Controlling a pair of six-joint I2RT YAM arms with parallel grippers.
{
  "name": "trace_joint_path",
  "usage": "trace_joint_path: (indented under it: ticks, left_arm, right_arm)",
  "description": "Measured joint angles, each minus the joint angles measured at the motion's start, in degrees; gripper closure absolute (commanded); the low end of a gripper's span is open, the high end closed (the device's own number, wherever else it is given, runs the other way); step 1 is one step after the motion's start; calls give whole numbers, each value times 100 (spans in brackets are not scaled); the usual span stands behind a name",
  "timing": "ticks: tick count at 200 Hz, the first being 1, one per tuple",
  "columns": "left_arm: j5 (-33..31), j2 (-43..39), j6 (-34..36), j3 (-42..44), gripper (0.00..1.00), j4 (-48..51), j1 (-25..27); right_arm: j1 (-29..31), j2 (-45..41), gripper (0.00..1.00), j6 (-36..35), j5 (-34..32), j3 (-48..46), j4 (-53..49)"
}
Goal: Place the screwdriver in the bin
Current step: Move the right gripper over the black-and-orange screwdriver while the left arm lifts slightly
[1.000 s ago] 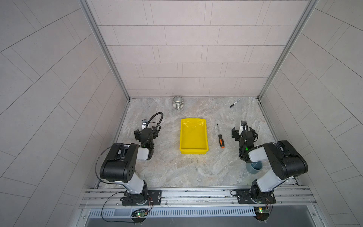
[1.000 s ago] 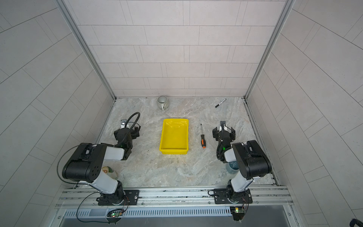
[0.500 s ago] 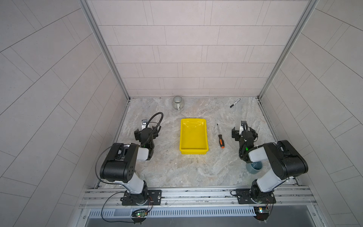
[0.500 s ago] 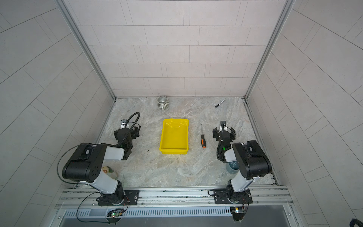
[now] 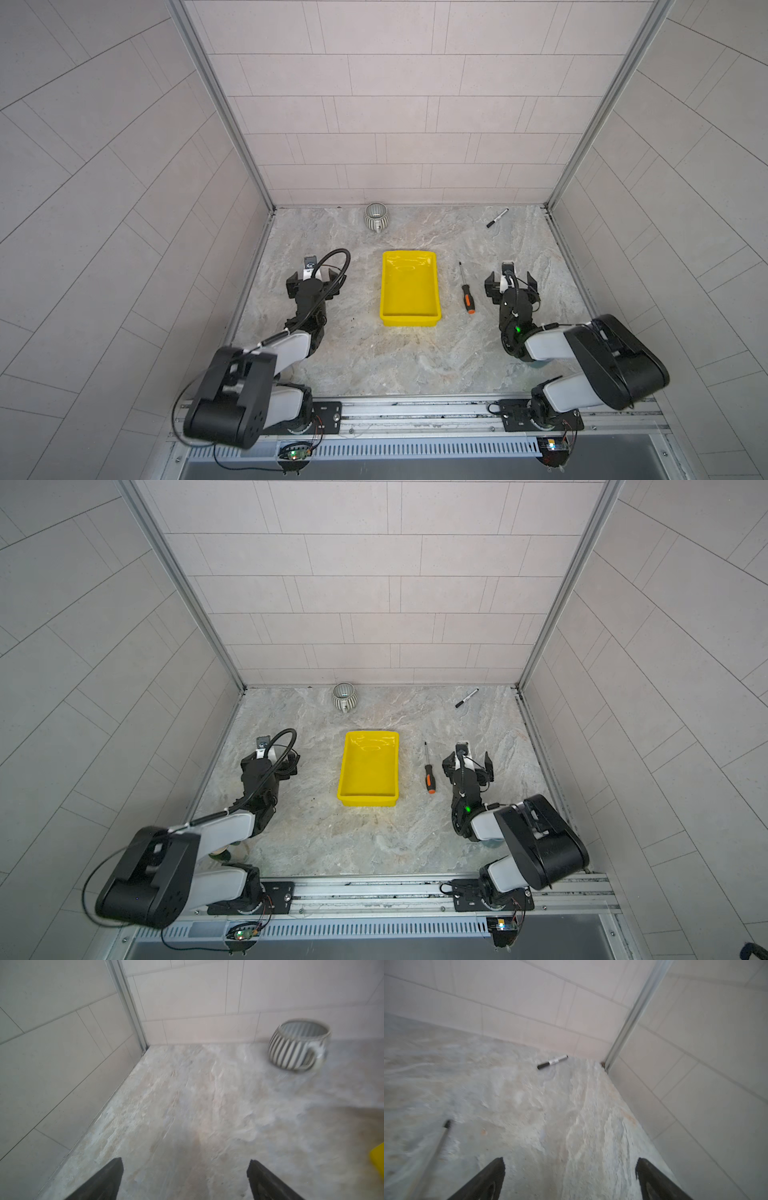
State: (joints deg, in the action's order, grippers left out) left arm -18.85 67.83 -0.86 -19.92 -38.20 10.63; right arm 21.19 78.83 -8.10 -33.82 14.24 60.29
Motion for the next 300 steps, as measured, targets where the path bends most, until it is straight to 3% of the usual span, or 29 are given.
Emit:
trace_joint_path:
  ticks: [17,32,44,61,80,115,160,218,250,279,300]
  left_arm:
    - [175,-1010,-531,-822,0,1541,140]
    - [275,-1703,-1134,-1421,0,2778,166]
    - [455,-2142,-1475,-1587,0,3582,166]
    - [855,-2590,-1781,-1401,0,4511,162]
    - [1493,-2568,-1886,-1130,0,5184,164]
    - [2015,-1853,-2020,-1082,0,5709,177]
    - [2033,-988,-2162,-1460,0,6251,177]
    - [1847,-1451,-2295,-1449,0,6356,177]
    - [1377,-2057,-2562,-1309,0,6505,177]
    - [743,-2629,-2992,-1106,0,6835,177]
    - [426,-3018,-3246,-949,0,6981,177]
  right_arm:
    - [754,-1047,1,44,-496,702,-1672]
    - [931,-1753,1,1187,-555,1799,-3939]
    - [863,-2157,1,2151,-560,2299,-5163]
    - [634,-2798,1,3056,-284,2037,-6273]
    - [494,-3414,1,3458,103,1250,-7077]
    - [501,-4304,1,3685,636,424,-7724]
    - [505,-4083,1,3773,817,555,-7676]
    - [498,-3252,0,3845,861,708,-7549]
    - [240,-2778,2,3807,1360,1043,-7543]
    - [203,-1963,11,3759,2041,1862,-7569]
    - [203,-962,31,3764,2653,2771,-7893]
